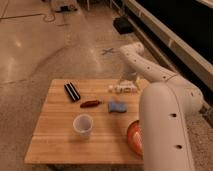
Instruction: Place the bottle in the ceramic bowl
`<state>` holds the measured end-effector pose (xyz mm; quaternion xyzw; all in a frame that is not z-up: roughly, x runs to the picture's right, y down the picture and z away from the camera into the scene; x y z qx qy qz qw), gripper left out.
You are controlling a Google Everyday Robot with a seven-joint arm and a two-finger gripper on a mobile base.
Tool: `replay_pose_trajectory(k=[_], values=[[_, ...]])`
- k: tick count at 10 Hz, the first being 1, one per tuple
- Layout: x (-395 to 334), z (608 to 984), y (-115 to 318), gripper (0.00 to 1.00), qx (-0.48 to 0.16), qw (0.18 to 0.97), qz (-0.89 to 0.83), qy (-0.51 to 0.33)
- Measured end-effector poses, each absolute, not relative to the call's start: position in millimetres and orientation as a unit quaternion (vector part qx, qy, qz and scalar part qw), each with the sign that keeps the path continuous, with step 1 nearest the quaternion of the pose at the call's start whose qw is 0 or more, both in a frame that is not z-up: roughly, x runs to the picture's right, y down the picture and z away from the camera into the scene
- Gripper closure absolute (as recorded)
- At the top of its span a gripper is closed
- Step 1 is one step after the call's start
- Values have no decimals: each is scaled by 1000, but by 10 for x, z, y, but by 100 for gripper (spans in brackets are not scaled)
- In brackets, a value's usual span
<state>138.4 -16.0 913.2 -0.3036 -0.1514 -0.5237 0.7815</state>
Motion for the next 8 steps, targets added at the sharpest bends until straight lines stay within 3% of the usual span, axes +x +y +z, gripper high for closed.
replay_pose_trajectory(k=[8], values=[[887, 9588, 74, 20, -305, 736, -579, -174]])
